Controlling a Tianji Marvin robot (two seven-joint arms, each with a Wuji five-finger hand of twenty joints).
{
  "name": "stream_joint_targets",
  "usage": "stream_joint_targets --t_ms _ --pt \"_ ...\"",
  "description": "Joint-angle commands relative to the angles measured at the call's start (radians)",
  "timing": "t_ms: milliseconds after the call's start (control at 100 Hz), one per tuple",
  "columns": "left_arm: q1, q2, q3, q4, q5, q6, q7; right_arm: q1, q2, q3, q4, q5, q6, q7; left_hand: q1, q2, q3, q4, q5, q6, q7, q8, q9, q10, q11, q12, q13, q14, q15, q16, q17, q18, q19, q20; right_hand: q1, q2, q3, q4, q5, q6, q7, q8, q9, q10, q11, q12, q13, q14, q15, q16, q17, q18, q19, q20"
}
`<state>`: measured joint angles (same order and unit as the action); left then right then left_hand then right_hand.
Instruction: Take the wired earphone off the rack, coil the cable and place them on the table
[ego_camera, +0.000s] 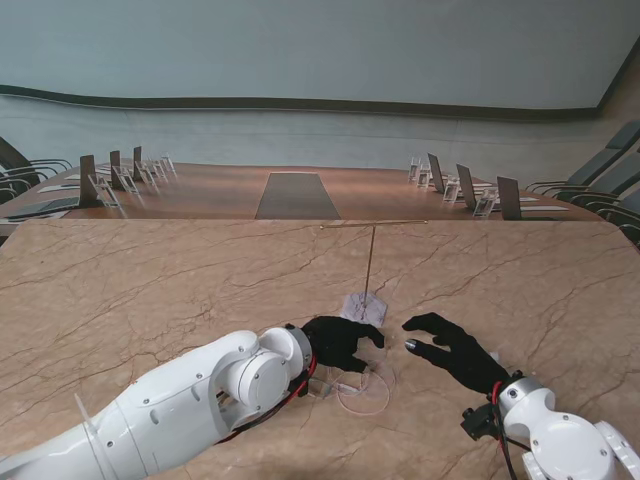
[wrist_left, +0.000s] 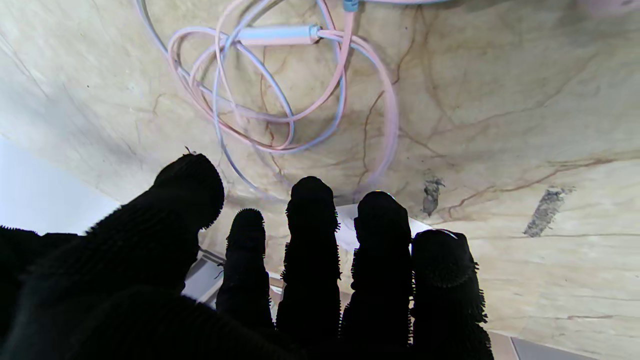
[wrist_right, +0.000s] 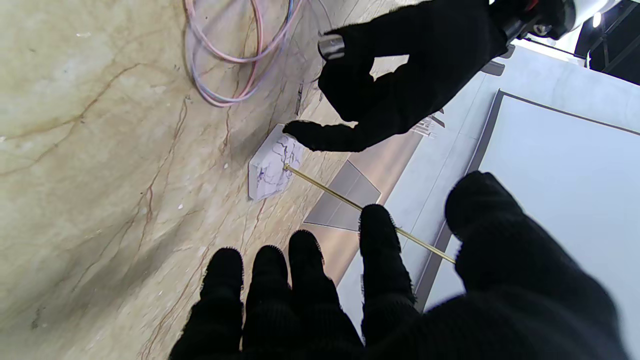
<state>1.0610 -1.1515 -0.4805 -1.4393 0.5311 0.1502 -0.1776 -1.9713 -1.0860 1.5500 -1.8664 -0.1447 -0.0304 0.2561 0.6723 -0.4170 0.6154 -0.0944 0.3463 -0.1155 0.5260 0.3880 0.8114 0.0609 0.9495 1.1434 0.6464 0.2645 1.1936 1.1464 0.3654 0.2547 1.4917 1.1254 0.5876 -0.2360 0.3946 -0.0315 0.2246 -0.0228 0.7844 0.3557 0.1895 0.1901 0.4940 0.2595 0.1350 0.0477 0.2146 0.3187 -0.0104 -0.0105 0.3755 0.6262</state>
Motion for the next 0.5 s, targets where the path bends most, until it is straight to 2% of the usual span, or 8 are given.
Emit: stream_joint_targets --t_ms 0,130,310,390,490 --pt "0.007 0.007 -0.004 -0.018 0.005 0.001 -0.005 -0.004 -0.004 -0.003 -0.004 -0.001 -0.004 -0.002 -0.038 0.035 -0.035 0.037 -0.036 -0.037 -0.018 -0.014 -0.018 0.011 -0.015 -0.01 -0.02 0.02 -0.003 0.017 -0.014 -0.015 -0.004 0.032 -0.021 0.059 -0.018 0.023 -0.027 -0.017 0.005 -0.006 -0.017 -0.023 -0.017 -0.012 -0.027 -0.046 -0.023 -0.006 -0.01 -0.061 -0.032 0.025" --pt "0.02 0.013 -0.025 -0.032 0.013 -0.006 -0.006 -0.006 -0.005 -0.004 -0.005 -0.002 -0.005 -0.004 -0.033 0.08 -0.096 0.036 -0.029 -0.045 -0.022 -0.018 -0.018 0.019 -0.023 -0.014 -0.025 0.025 -0.01 0.017 -0.019 -0.013 -0.011 0.031 -0.021 0.059 -0.018 0.023 -0.028 -0.018 0.005 -0.007 -0.017 -0.023 -0.017 -0.012 -0.028 -0.047 -0.024 -0.007 -0.01 -0.062 -0.034 0.026" --pt "0.048 0.028 -0.058 -0.06 0.041 -0.01 -0.013 -0.009 -0.005 -0.004 -0.006 -0.007 -0.01 -0.007 -0.024 0.098 -0.113 0.039 -0.015 -0.044 -0.021 -0.016 -0.033 0.025 -0.046 -0.023 -0.04 0.023 -0.026 0.012 -0.035 -0.016 -0.025 0.026 -0.023 0.059 -0.019 0.023 -0.032 -0.02 0.005 -0.007 -0.018 -0.025 -0.02 -0.013 -0.028 -0.05 -0.028 -0.009 -0.011 -0.065 -0.037 0.026" --pt "0.067 0.033 -0.076 -0.073 0.053 -0.006 -0.013 -0.011 -0.005 -0.005 -0.006 -0.008 -0.012 -0.01 -0.016 0.131 -0.112 0.041 -0.007 -0.045 -0.018 -0.012 -0.036 0.028 -0.052 -0.026 -0.046 0.025 -0.031 0.011 -0.041 -0.017 -0.03 0.023 -0.023 0.059 -0.019 0.023 -0.032 -0.021 0.006 -0.007 -0.018 -0.026 -0.021 -0.013 -0.028 -0.05 -0.03 -0.01 -0.01 -0.066 -0.038 0.026" --pt "0.099 0.042 -0.109 -0.094 0.073 -0.003 -0.012 -0.013 -0.005 -0.005 -0.008 -0.01 -0.013 -0.012 -0.009 0.146 -0.129 0.041 -0.001 -0.037 -0.022 -0.004 -0.055 0.038 -0.095 -0.05 -0.068 0.027 -0.072 -0.007 -0.069 -0.014 -0.061 0.005 -0.024 0.06 -0.02 0.023 -0.034 -0.022 0.006 -0.007 -0.018 -0.027 -0.023 -0.014 -0.029 -0.051 -0.033 -0.011 -0.011 -0.068 -0.04 0.026"
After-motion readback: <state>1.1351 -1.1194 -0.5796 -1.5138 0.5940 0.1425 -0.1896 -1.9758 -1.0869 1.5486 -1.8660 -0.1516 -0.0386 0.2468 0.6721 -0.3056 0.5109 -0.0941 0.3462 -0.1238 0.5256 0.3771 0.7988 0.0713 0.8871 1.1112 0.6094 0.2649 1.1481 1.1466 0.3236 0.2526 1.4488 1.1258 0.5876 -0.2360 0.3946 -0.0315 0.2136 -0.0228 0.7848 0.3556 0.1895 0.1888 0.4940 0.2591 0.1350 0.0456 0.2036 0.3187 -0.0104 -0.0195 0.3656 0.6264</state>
